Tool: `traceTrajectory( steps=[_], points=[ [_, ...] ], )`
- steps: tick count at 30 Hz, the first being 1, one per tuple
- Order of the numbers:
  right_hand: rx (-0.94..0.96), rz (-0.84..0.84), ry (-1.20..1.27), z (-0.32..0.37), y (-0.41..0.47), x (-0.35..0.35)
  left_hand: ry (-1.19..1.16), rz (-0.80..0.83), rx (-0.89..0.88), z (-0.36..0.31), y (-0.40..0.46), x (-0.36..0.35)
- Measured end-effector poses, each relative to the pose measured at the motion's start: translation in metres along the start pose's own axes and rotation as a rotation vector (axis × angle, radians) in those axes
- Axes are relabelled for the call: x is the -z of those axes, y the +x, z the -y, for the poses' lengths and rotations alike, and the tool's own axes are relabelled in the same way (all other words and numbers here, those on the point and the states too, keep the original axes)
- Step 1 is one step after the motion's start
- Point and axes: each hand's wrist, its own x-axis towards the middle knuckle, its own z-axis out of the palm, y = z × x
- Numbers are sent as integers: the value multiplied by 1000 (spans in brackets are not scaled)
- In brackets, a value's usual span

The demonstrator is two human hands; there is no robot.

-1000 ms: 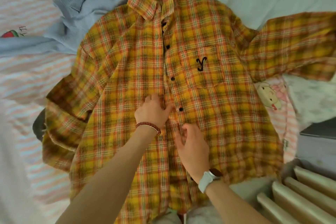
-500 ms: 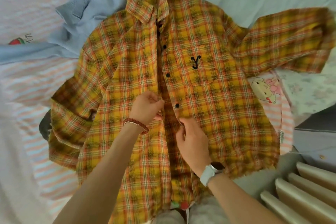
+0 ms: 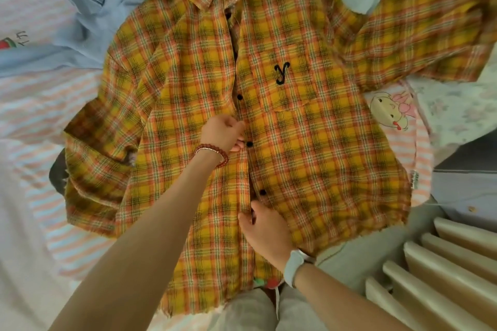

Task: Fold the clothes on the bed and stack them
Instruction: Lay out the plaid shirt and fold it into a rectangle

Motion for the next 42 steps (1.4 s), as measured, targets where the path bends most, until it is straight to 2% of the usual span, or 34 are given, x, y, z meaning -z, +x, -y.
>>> traceTrajectory(
  steps=[4,9,13,17,21,23,26,28,33,34,36,38,39,42],
  points=[
    [-66,260,320,-7,-16,-9,5,-28,-24,-1,-4,-4],
    [-60,441,362,-25,-35,3,-7,-123,-44,7,-15,-10],
    [-27,497,340,-45,-60,13,16,-178,-83,10,-24,-15],
    [-67,402,418,-73,-83,22,342,-158,-228,28,-50,-28],
    [-127,318,218,-98,-95,17,674,-290,-446,75,-101,-51],
    [-167,276,38,-105,-97,12,801,-231,-435,102,-125,-66],
    [-187,214,-163,-107,-100,10,961,-34,-345,140,-148,-83],
    [-108,111,-268,-101,-101,12,1014,28,-329,156,-154,-86],
    [118,-240,-157,-79,-74,23,955,129,-393,156,-154,-71],
    [169,-295,-197,-74,-65,26,917,120,-403,152,-154,-65],
    [250,-355,-363,-65,-46,33,876,-4,-434,144,-152,-54],
    [269,-247,-583,-57,-29,42,935,-128,-412,136,-145,-44],
    [265,-145,-651,-54,-19,46,969,-96,-355,131,-139,-38],
    [215,169,-659,-50,1,61,1088,176,-178,115,-119,-29]
  ],
)
